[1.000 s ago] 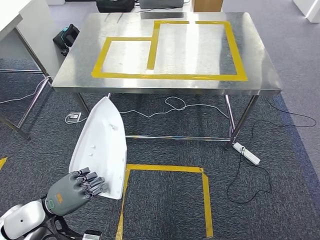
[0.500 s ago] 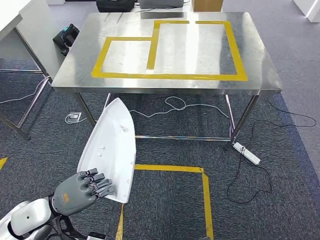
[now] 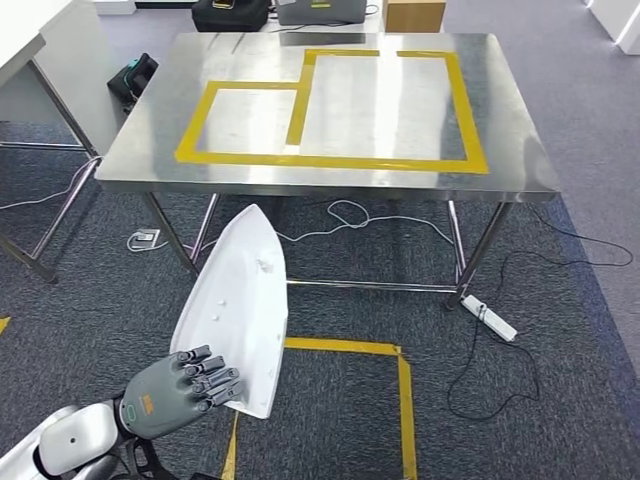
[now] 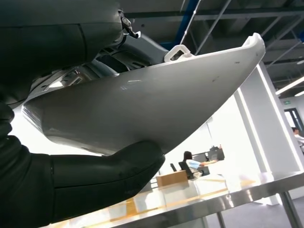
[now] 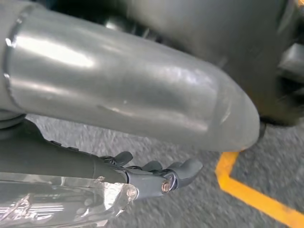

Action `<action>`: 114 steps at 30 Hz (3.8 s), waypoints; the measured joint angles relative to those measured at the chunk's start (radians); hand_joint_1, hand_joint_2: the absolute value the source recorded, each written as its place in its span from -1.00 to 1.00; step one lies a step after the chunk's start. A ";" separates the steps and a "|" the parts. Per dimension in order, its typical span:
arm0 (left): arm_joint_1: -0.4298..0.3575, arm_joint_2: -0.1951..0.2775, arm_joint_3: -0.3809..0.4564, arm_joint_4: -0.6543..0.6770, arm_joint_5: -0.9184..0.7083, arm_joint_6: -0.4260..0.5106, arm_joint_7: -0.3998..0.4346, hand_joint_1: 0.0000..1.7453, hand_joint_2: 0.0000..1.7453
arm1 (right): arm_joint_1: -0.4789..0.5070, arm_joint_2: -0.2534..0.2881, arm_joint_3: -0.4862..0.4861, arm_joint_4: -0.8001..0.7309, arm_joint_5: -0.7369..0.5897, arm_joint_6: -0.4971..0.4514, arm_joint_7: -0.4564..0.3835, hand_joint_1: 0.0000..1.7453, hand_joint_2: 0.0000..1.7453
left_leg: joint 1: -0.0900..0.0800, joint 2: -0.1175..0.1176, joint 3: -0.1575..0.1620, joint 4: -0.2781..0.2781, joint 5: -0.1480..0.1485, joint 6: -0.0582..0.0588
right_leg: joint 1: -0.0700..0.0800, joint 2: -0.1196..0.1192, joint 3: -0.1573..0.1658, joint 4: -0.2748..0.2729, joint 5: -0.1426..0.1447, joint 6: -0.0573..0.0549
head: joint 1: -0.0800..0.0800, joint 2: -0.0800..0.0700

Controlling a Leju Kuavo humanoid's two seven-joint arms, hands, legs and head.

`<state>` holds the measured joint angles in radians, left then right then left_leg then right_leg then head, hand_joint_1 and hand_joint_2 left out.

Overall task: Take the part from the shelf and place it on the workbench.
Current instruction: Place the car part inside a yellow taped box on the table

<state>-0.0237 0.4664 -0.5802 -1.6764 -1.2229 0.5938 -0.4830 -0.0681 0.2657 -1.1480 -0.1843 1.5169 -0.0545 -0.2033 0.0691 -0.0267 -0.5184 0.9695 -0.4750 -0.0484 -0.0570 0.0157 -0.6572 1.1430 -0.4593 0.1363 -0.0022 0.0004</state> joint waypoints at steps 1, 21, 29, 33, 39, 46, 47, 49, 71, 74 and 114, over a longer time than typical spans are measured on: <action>-0.001 -0.002 0.000 0.001 0.003 0.000 0.003 1.00 1.00 | -0.001 0.002 0.000 0.002 0.000 0.000 -0.001 -1.00 -1.00 | 0.006 -0.001 -0.002 0.017 -0.014 -0.017 | -0.006 0.007 0.018 -0.031 -0.008 0.001 | 0.009 0.000; 0.021 0.001 0.019 0.022 0.032 0.001 0.026 1.00 1.00 | 0.016 0.006 0.009 0.008 -0.006 -0.002 -0.013 -1.00 -1.00 | -0.091 0.010 -0.201 -0.017 0.202 0.061 | 0.055 0.022 0.395 -0.169 -0.138 -0.087 | -0.030 -0.001; 0.021 -0.004 0.029 0.025 0.039 0.001 0.030 1.00 1.00 | 0.008 0.006 0.013 0.007 -0.006 -0.003 -0.012 -1.00 -1.00 | -0.120 0.005 -0.034 -0.014 0.062 0.104 | 0.095 -0.009 0.062 0.054 -0.308 -0.128 | -0.016 0.000; 0.023 -0.010 0.028 0.031 0.042 0.001 0.030 1.00 1.00 | 0.013 -0.001 0.014 0.007 -0.007 -0.004 -0.011 -1.00 -1.00 | -0.130 -0.005 0.044 -0.015 0.000 0.108 | 0.124 0.028 0.034 -0.115 -0.005 -0.200 | -0.033 0.000; 0.017 -0.012 0.035 0.035 0.061 0.000 0.026 1.00 1.00 | 0.000 0.000 0.017 0.004 -0.010 -0.006 -0.010 -1.00 -1.00 | -0.112 0.001 0.026 0.105 -0.092 0.062 | 0.086 0.012 0.092 -0.180 0.054 -0.182 | -0.022 0.000; 0.011 -0.020 0.035 0.049 0.085 -0.058 0.033 1.00 1.00 | 0.003 0.000 0.018 0.004 -0.014 -0.005 -0.012 -1.00 -1.00 | -0.025 0.015 -0.030 0.063 0.001 -0.052 | 0.021 0.011 0.111 -0.160 0.016 -0.109 | -0.029 0.000; 0.007 -0.022 0.035 0.053 0.086 -0.066 0.034 1.00 1.00 | 0.001 -0.001 0.018 0.004 -0.014 -0.005 -0.011 -1.00 -1.00 | -0.022 0.016 -0.020 0.020 0.020 -0.055 | 0.017 0.012 0.112 -0.153 0.009 -0.097 | -0.035 0.000; 0.004 -0.025 0.034 0.059 0.088 -0.074 0.035 1.00 1.00 | 0.000 -0.002 0.019 0.004 -0.014 -0.005 -0.010 -1.00 -1.00 | -0.025 0.016 -0.021 0.002 0.013 -0.035 | 0.018 0.012 0.109 -0.148 -0.001 -0.082 | -0.039 0.000; -0.244 -0.140 -0.072 0.186 0.092 -0.287 0.073 1.00 1.00 | -0.006 0.000 0.049 0.004 0.005 0.015 -0.003 -1.00 -1.00 | -0.035 0.011 -0.014 0.001 0.006 0.012 | 0.016 0.006 0.135 -0.184 -0.005 -0.047 | -0.021 0.000; -0.276 -0.166 -0.096 0.208 0.090 -0.302 0.082 1.00 1.00 | -0.007 0.001 0.054 0.004 0.006 0.018 -0.003 -1.00 -1.00 | -0.034 0.011 -0.013 0.001 0.007 0.012 | 0.016 0.006 0.135 -0.181 -0.005 -0.047 | -0.021 0.000; -0.382 -0.262 -0.144 0.438 0.138 -0.351 0.188 1.00 1.00 | -0.014 0.016 0.073 0.007 0.000 0.031 -0.001 -1.00 -1.00 | -0.053 0.012 0.034 -0.013 -0.018 0.050 | 0.021 0.009 0.000 -0.120 0.065 -0.069 | -0.005 0.000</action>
<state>-0.4058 0.2040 -0.7243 -1.2388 -1.0852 0.2432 -0.2953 -0.0826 0.2821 -1.0752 -0.1778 1.5166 -0.0235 -0.2046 0.0159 -0.0144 -0.4847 0.9565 -0.4931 0.0016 -0.0361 0.0244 -0.6574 1.0231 -0.3939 0.0672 -0.0071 0.0000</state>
